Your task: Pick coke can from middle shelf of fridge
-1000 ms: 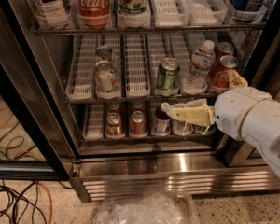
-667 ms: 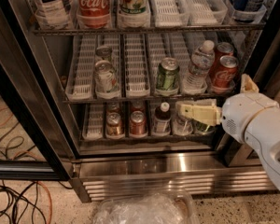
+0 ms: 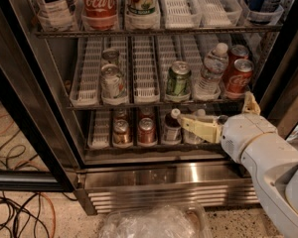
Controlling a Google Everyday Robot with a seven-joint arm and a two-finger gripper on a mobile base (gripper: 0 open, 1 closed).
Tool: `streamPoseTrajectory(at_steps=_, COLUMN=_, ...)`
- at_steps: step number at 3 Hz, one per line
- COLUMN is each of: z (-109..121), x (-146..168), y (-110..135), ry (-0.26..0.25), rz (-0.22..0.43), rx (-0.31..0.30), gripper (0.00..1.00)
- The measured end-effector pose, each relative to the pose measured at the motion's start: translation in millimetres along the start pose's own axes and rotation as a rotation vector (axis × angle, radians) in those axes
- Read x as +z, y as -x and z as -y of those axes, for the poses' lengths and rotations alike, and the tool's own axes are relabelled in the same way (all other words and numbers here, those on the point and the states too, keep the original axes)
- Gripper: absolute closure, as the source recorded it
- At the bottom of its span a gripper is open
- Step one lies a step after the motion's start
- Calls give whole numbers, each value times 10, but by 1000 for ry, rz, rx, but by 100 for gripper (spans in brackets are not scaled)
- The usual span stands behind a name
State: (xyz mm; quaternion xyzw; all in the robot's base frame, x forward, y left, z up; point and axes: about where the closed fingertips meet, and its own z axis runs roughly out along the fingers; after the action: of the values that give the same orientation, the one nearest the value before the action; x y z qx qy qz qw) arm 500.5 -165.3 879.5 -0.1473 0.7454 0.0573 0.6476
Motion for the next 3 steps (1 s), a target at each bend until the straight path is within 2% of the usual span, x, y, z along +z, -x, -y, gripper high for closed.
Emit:
streamPoseTrajectory(at_steps=2, z=-18, x=23, y=-25, ry=0, rz=12, rx=-8, gripper=0)
streamPoseTrajectory(at_steps=3, z=-35, x=56, y=-104, ry=-31, rz=44, rx=-42, gripper=0)
